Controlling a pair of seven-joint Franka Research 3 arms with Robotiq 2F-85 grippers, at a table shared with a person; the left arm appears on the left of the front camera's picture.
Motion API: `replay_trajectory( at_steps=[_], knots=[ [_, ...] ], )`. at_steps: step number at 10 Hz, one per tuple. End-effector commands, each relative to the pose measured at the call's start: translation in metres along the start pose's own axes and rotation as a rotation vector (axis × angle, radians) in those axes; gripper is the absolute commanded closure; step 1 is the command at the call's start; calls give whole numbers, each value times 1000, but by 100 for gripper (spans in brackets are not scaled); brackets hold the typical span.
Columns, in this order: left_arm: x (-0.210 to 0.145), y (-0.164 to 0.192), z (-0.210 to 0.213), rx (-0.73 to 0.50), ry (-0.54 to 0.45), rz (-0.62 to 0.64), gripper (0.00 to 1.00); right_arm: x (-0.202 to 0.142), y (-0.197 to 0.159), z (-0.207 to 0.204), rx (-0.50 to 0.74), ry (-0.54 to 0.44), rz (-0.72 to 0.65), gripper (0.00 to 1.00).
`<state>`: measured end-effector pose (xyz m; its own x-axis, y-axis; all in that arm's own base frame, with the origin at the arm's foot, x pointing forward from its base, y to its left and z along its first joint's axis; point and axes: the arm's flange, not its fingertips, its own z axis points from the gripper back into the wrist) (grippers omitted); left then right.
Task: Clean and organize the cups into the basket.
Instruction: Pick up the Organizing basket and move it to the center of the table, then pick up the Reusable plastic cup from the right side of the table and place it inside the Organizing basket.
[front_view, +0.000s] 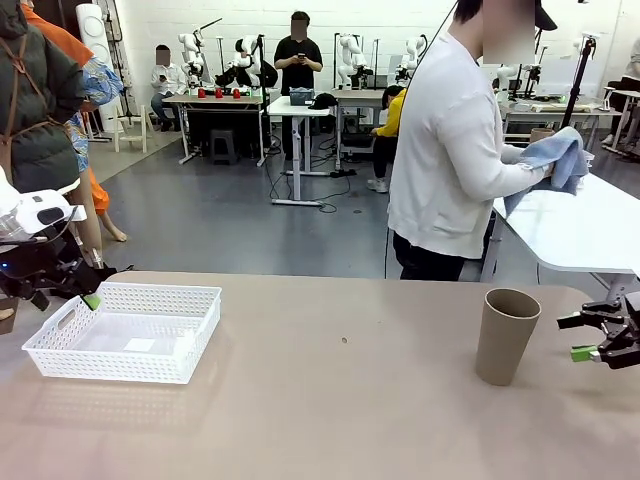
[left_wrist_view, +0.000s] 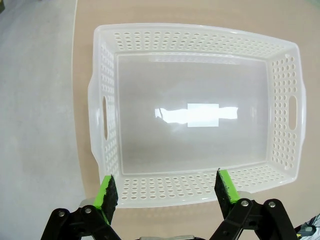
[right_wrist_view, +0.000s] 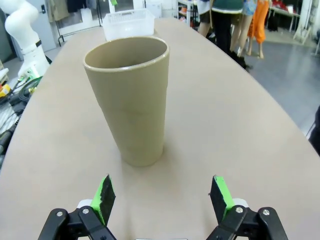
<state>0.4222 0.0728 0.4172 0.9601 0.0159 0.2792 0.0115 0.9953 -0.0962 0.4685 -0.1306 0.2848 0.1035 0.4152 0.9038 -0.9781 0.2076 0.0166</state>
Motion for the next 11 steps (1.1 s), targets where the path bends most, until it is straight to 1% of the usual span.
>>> replay_trajectory(
  at_steps=[1,3,4,7,9,11],
  knots=[
    [11,10,-5,52,6,23,0,0,-2,-11,-33,-77,116,0],
    [20,18,-15,53,36,23,0,5,-5,-21,-48,-116,175,0],
    [23,21,-19,49,45,10,0,6,-8,-26,-45,-124,180,0],
    [29,25,-37,48,67,-3,0,0,-11,-51,14,-110,112,0],
    [32,29,-50,52,87,-1,0,-2,-10,-56,34,-100,98,0],
    [34,31,-60,83,93,5,0,-2,-7,-56,45,-103,89,0]
  ],
)
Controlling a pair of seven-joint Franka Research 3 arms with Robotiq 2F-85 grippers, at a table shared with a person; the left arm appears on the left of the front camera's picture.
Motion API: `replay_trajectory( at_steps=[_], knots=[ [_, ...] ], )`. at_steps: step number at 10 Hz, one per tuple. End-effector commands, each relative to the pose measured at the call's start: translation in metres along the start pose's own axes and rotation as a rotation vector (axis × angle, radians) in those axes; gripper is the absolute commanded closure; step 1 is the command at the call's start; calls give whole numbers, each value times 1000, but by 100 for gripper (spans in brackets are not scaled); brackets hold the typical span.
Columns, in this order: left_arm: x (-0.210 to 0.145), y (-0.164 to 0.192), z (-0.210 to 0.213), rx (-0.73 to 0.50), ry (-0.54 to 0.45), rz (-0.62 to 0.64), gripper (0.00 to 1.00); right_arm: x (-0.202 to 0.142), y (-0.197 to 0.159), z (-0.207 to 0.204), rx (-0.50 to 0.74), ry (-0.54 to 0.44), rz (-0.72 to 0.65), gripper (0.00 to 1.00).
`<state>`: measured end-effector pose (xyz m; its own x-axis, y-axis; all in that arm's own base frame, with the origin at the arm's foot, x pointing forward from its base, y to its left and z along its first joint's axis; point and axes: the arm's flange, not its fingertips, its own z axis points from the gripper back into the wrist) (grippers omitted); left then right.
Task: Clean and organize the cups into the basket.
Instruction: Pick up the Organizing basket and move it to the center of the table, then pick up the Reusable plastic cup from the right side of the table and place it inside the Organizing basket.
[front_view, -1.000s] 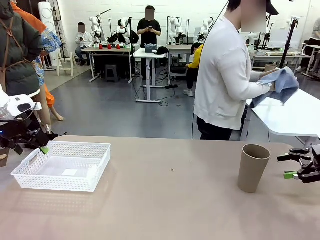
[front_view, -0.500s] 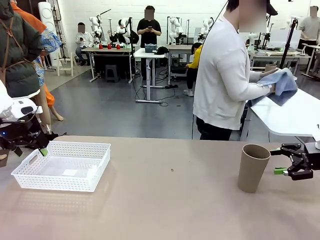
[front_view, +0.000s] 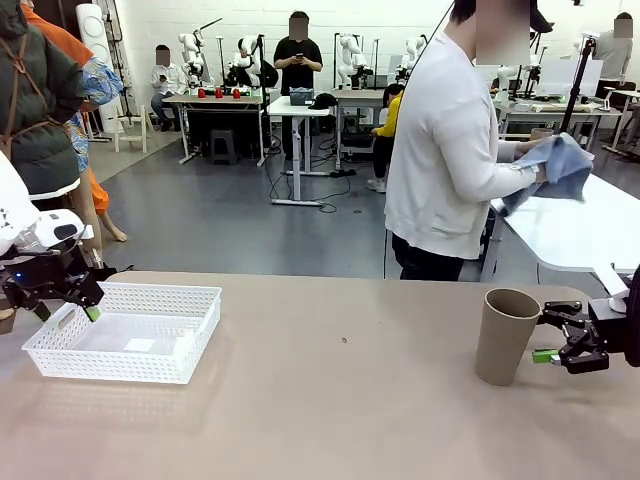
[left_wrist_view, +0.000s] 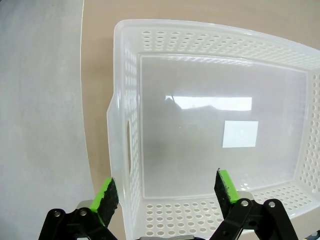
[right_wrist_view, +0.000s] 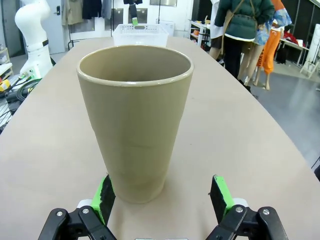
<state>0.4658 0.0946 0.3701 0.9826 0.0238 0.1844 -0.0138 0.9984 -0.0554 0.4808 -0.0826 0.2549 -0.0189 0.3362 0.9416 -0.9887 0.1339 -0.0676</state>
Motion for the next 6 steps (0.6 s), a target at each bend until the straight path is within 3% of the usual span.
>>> replay_trajectory(
  at_steps=[1,6],
  knots=[
    [6,3,-7,47,-4,-4,0,3,-5,0,13,2,-21,0],
    [8,10,-19,87,16,24,0,13,-5,-25,88,-22,-25,0]
  ],
)
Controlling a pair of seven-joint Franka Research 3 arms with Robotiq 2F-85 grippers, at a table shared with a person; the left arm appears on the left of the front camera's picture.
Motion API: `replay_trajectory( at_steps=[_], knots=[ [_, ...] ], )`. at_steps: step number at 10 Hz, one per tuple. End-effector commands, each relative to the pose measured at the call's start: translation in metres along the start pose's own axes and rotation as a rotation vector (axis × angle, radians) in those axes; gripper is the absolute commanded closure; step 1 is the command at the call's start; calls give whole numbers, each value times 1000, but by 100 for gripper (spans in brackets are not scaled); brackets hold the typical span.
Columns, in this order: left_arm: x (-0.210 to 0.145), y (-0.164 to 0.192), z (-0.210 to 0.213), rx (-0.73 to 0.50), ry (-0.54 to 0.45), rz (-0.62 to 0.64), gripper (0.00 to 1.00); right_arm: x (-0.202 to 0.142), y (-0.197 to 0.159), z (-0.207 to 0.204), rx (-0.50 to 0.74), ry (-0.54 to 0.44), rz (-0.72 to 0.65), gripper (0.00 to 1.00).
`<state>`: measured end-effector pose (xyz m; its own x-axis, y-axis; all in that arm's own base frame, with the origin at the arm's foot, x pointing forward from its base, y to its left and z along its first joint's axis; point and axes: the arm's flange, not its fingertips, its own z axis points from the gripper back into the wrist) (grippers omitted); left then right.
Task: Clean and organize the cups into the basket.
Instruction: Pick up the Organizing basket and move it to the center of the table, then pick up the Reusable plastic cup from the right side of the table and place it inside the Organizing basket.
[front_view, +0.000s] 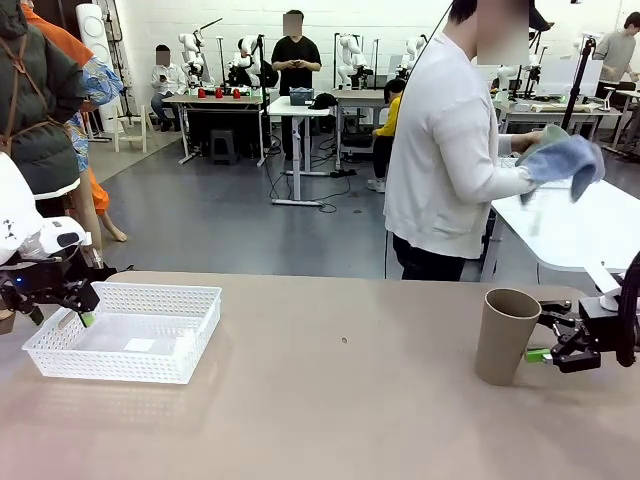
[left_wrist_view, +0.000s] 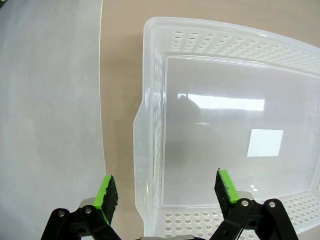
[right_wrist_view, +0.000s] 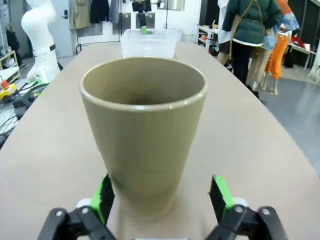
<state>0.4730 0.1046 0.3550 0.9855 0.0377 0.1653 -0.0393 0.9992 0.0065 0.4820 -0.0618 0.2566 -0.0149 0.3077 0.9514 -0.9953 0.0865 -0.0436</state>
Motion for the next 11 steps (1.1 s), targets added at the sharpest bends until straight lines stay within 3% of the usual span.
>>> replay_trajectory(
  at_steps=[1,11],
  knots=[
    [4,0,-5,15,0,8,0,7,-8,-12,45,8,-13,0],
    [-3,-7,-12,22,21,-6,0,13,-9,-55,147,9,-33,0]
  ],
)
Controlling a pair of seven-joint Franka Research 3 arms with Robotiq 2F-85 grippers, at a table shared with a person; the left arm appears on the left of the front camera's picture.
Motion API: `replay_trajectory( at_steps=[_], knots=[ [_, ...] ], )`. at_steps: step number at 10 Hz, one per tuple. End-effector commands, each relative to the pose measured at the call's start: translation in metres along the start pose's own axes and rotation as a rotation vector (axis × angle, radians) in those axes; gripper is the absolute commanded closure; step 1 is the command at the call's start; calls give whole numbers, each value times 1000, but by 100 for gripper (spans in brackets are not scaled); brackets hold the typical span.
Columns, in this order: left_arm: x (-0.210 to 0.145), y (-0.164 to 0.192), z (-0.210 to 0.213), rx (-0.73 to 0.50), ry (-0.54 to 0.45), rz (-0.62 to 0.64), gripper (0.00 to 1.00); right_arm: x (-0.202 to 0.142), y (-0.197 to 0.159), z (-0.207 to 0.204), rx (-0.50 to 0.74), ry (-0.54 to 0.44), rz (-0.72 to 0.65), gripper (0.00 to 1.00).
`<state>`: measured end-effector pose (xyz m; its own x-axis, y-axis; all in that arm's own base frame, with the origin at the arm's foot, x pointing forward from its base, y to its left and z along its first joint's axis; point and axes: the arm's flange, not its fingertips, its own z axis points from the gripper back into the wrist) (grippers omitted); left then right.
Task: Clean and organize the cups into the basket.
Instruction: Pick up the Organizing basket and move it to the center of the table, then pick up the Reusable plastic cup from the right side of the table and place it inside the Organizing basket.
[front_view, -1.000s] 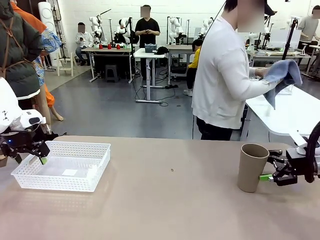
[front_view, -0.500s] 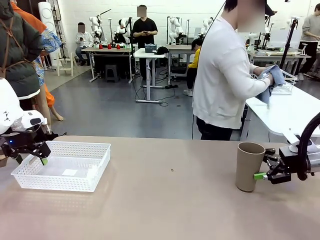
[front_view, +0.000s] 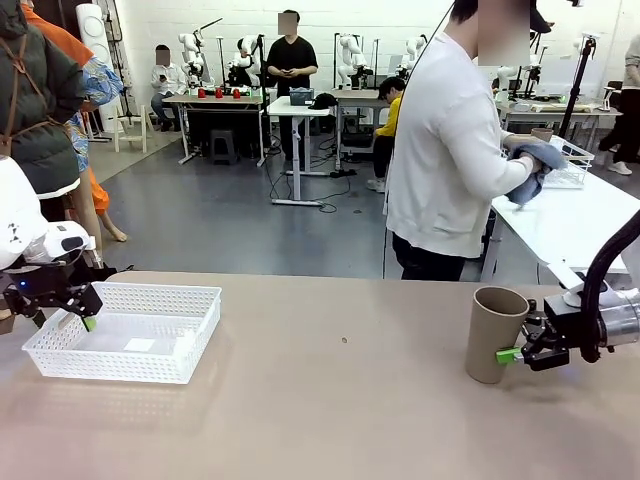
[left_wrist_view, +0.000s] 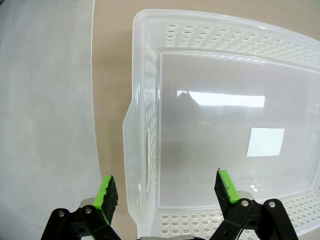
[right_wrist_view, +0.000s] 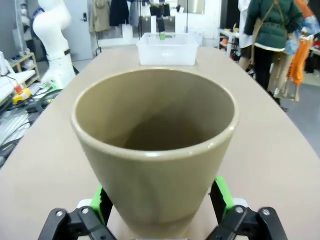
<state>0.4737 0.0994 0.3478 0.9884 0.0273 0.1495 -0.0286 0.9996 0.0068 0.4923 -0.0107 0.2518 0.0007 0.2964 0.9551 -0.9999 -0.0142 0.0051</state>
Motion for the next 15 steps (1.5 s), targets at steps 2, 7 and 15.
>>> replay_trajectory(
  at_steps=[2,7,15],
  knots=[
    [-2,-4,-13,18,27,-1,0,3,-3,-14,60,32,-12,0],
    [-3,-6,-13,-3,49,-12,0,5,-2,-26,87,34,-10,0],
    [-5,-3,-8,-12,51,-24,80,1,-4,-21,66,21,-9,77]
  ],
)
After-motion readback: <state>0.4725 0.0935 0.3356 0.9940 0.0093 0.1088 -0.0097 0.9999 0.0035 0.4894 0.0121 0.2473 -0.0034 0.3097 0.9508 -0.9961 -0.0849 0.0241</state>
